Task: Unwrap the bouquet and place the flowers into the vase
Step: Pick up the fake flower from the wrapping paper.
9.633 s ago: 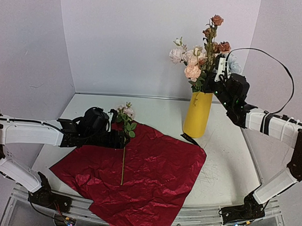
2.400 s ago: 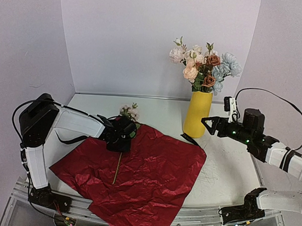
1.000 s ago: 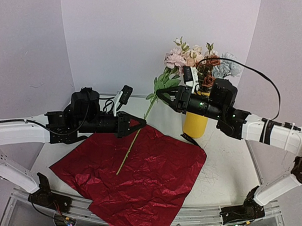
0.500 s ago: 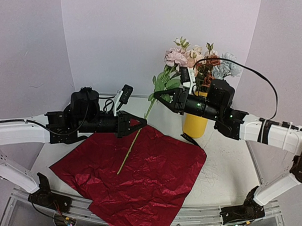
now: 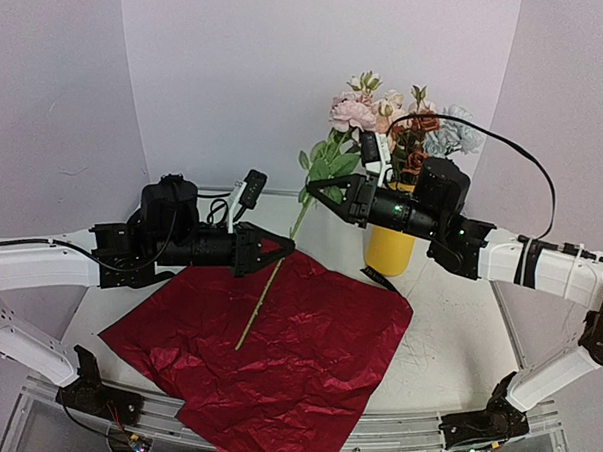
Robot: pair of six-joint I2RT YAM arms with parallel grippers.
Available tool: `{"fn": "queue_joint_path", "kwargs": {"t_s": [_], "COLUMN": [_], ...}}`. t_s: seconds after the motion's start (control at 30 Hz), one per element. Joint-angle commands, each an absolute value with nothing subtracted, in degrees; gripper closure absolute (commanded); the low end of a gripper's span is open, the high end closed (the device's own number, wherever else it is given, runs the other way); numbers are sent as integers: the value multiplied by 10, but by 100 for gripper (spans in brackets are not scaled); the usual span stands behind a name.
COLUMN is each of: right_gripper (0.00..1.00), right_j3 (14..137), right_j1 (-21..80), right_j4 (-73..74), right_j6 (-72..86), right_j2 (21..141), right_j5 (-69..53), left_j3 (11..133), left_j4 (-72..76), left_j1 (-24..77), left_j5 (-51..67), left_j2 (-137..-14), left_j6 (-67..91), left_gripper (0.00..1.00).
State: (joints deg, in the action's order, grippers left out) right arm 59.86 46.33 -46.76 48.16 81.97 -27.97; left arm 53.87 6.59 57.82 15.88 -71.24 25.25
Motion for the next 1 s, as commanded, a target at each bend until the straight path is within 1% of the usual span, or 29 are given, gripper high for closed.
{"fn": "queue_joint_path", "kwargs": {"t_s": [0.0, 0.03, 0.13, 0.23, 0.3, 0.4, 0.57, 0.77, 0.97], "right_gripper": [100, 100, 100, 100, 100, 100, 100, 100, 100], "right_j3": [626, 626, 621, 622, 624, 638, 675, 735, 823], "right_j1": [467, 467, 467, 467, 467, 467, 467, 467, 466], "right_j4": [-515, -515, -502, -458, -420, -343, -241, -194, -183], "right_j6": [474, 470, 450, 407, 368, 292, 175, 41, -92], "right_j2": [816, 813, 798, 775, 755, 721, 669, 631, 656], "right_j5": [-293, -292, -279, -249, -220, -156, -7, 182, 300], "left_j3": [543, 542, 538, 534, 530, 525, 519, 520, 527], "left_j4": [93, 93, 93, 93, 93, 94, 93, 91, 90], "left_j1": [582, 582, 582, 582, 582, 582, 582, 582, 582], "left_j5": [172, 174, 171, 164, 157, 148, 135, 132, 130], "left_j2": [-699, -699, -697, -689, -683, -675, -671, -674, -682], "left_j6": [241, 241, 241, 240, 239, 238, 237, 238, 235], "left_gripper": [86, 79, 64, 53, 48, 45, 44, 44, 44]}}
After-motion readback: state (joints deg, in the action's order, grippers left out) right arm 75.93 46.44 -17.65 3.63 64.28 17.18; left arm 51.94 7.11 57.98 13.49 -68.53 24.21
